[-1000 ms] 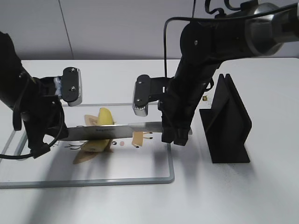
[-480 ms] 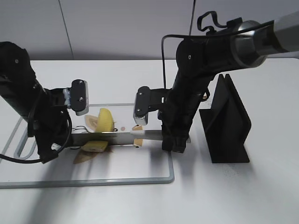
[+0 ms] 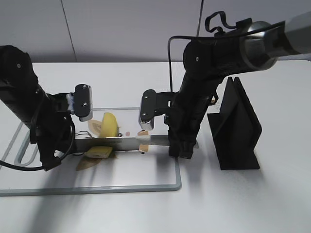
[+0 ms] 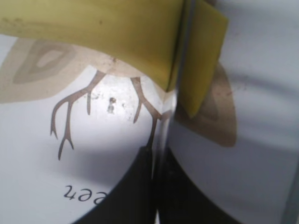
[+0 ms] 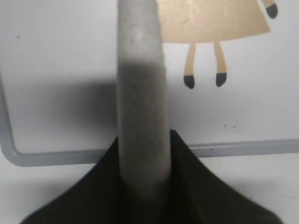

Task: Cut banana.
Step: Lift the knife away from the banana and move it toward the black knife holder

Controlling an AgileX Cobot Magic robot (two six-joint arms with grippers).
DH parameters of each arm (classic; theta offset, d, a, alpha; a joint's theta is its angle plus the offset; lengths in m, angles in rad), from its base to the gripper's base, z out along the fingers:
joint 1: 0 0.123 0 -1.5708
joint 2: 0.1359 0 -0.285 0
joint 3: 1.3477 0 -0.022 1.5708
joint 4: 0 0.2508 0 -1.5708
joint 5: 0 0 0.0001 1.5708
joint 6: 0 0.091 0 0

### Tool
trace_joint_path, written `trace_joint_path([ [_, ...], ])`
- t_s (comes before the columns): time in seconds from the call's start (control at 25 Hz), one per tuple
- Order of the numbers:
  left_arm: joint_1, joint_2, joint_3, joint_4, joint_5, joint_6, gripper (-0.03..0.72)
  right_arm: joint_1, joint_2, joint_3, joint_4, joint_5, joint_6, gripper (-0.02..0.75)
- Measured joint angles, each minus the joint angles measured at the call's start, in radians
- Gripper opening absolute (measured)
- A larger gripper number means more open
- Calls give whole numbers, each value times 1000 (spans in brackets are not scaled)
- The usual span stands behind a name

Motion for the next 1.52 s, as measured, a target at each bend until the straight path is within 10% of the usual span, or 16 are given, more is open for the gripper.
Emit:
trace_joint_path([
  [1.52, 0, -154, 15, 9, 72, -11, -7, 5, -143, 12, -2, 23, -1, 172],
])
